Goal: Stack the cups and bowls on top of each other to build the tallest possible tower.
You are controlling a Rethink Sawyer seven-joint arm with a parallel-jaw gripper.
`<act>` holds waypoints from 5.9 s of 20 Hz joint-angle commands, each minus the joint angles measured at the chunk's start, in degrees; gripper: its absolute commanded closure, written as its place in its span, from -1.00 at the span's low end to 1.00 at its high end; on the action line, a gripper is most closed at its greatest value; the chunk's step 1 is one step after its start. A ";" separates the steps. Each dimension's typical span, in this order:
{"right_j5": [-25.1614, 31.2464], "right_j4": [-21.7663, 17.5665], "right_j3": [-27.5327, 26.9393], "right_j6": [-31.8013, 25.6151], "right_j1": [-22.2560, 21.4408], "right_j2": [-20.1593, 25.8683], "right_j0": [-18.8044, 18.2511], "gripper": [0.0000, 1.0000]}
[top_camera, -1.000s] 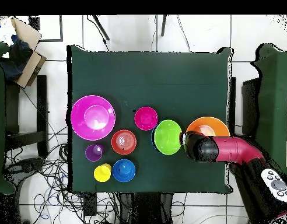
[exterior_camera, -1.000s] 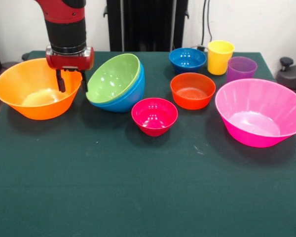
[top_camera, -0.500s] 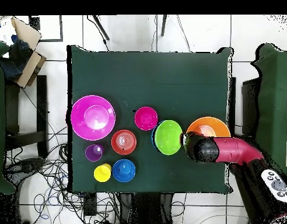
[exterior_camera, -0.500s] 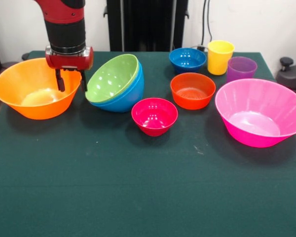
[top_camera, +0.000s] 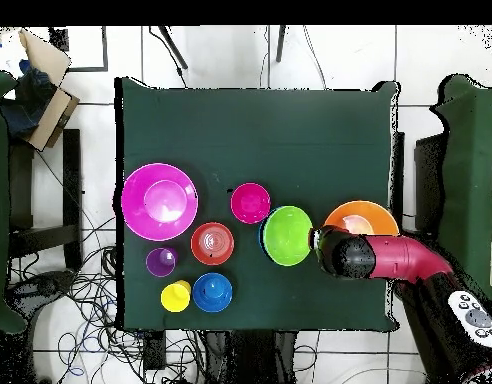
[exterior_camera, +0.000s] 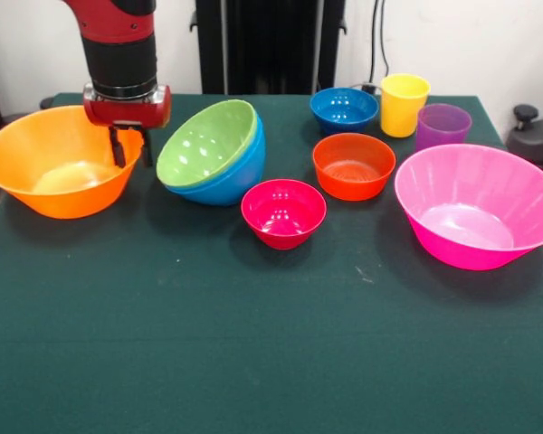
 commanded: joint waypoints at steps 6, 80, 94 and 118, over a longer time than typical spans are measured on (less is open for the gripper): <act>-1.37 -0.49 0.21 1.87 0.46 0.24 2.15 1.00; 8.20 18.16 15.35 7.04 -23.59 -1.71 17.57 1.00; 4.94 19.09 12.35 10.08 -18.58 -5.17 23.30 1.00; -6.24 17.56 8.46 10.55 -9.22 -12.43 26.91 1.00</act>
